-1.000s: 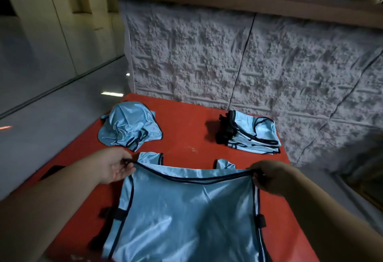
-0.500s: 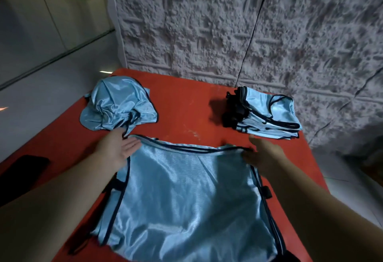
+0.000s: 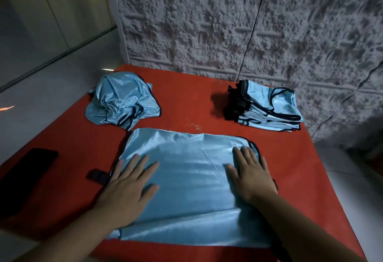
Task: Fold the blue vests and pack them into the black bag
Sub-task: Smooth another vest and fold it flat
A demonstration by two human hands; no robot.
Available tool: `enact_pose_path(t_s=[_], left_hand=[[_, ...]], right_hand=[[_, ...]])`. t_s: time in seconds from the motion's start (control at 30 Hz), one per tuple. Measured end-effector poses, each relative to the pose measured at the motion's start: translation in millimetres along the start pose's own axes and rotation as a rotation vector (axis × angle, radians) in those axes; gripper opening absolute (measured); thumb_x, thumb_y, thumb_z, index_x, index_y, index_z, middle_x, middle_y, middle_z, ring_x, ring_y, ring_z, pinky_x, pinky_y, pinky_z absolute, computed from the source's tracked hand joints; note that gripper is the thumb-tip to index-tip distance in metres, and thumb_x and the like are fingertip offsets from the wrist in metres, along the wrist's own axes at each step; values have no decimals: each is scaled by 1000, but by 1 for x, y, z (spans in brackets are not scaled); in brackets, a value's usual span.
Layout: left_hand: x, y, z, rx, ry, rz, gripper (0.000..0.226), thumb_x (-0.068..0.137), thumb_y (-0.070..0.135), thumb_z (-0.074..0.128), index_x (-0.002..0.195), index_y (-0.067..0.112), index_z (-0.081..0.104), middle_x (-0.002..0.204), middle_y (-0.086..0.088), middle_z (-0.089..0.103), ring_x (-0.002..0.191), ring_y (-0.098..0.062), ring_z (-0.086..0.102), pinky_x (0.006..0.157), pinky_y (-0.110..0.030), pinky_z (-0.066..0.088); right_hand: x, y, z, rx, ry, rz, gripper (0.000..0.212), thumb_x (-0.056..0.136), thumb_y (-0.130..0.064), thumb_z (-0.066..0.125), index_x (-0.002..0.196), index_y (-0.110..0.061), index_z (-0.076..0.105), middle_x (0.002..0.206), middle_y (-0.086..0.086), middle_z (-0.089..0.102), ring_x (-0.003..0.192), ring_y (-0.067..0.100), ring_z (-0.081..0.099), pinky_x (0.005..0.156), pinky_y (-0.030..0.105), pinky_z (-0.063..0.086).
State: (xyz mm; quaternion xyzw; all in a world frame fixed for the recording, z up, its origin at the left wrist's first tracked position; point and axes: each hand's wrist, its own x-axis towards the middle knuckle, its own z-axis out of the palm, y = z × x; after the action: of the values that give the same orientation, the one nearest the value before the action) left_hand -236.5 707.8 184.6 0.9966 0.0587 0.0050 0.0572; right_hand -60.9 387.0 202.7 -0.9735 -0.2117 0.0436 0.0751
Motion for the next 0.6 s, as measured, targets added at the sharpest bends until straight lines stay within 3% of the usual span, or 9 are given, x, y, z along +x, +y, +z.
enact_pose_path(t_s=[0.1,0.23,0.3,0.4,0.47,0.53,0.6], left_hand=[[-3,-10,-6,24,-45,-49,75,90,76,-9,158,46,-1,166,16,-14,152,-7,-22,124,-46,-10],[-10,-34,-18,50,-117,-131,83,82,77,-19,157,42,-11,165,16,-21,152,-9,-25,125,-39,-12],[-18,-39,-27,51,-65,-154,87,87,73,-13,161,31,0,169,9,-3,156,-15,-9,125,-37,-9],[-35,-32,-37,56,50,-56,77,101,61,7,156,15,36,163,1,32,154,-19,20,123,-38,3],[-56,-24,-33,48,16,82,68,104,57,17,154,17,41,162,3,34,153,-17,23,122,-41,10],[-79,-23,-24,103,-51,168,64,104,56,23,155,21,40,163,5,34,154,-14,22,120,-45,15],[-96,-35,-13,171,-99,138,65,102,58,28,158,24,33,163,6,35,154,-13,18,119,-46,15]], right_hand=[[-2,0,0,-21,-32,1,75,98,-69,6,162,-30,0,170,-3,-2,155,12,-13,125,45,-6],[-1,2,-6,0,-55,28,73,100,-64,10,162,-26,5,170,-2,-1,156,14,-10,126,46,-6],[-8,-5,-17,48,13,13,67,103,-54,18,162,-22,11,170,1,2,156,15,-7,126,46,-5],[-41,-21,-26,86,60,-145,65,105,-47,28,162,-21,11,169,0,3,156,12,-8,127,40,-4],[-78,-29,-23,68,-13,-262,66,104,-50,26,161,-31,-1,169,-4,1,156,12,-8,127,39,0],[-113,-26,-14,-27,-82,-282,64,102,-57,17,159,-40,-7,168,-8,6,156,14,3,124,39,5],[-131,-10,-4,-56,-157,-196,65,102,-64,12,161,-37,12,166,-6,20,153,17,24,117,42,13]])
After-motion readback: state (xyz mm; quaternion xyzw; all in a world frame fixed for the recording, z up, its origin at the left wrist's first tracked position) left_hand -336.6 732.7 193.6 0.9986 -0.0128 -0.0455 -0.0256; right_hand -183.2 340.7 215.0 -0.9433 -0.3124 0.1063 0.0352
